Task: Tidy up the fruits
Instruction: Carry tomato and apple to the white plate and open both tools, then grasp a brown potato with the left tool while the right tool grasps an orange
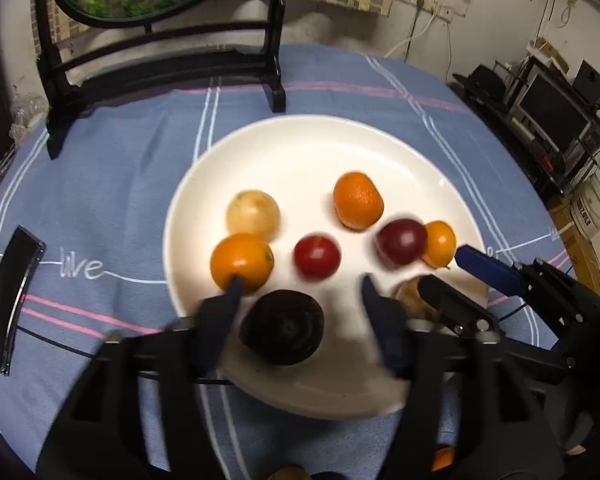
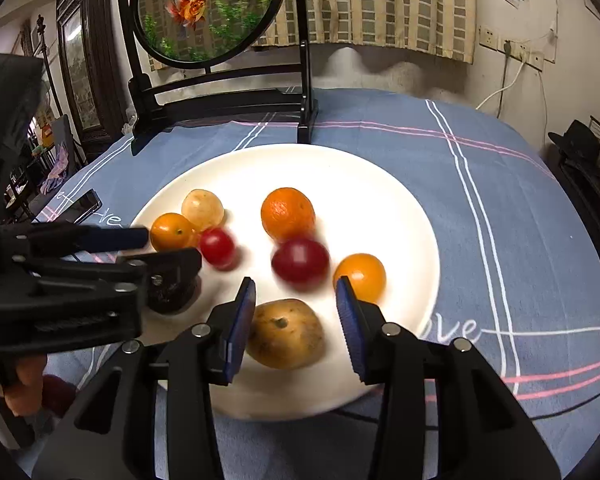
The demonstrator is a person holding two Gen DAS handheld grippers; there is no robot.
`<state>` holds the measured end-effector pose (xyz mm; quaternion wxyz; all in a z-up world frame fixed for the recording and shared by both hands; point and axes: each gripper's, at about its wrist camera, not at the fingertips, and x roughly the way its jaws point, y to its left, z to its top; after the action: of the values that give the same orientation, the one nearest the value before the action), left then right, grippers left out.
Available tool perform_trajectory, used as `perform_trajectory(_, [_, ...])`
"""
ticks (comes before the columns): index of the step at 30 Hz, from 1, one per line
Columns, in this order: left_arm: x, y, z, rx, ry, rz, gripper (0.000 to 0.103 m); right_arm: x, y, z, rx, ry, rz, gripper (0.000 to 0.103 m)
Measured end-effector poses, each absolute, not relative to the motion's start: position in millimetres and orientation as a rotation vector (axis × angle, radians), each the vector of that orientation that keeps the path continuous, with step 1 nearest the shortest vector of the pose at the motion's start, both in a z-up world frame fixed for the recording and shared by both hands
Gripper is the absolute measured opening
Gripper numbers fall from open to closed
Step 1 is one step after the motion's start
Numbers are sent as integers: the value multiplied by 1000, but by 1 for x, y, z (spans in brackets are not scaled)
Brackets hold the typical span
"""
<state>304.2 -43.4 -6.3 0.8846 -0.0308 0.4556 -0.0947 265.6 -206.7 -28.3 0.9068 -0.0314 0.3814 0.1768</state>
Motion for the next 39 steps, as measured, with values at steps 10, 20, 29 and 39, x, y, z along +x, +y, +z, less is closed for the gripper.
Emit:
perform_trajectory(10, [257, -42, 17, -6, 901, -204, 74, 224, -230, -11, 4, 769, 368, 43])
perform_trajectory(20, [170, -29, 28, 21, 858, -197, 80, 155, -255, -6, 27, 750, 363, 57])
perform_trajectory(29, [93, -24, 21, 32, 846, -215, 81, 89, -275, -19, 55, 759, 362, 57])
perform_trajectory(39, [47, -32, 5, 47, 870, -238, 83, 42, -285, -34, 90, 776, 362, 58])
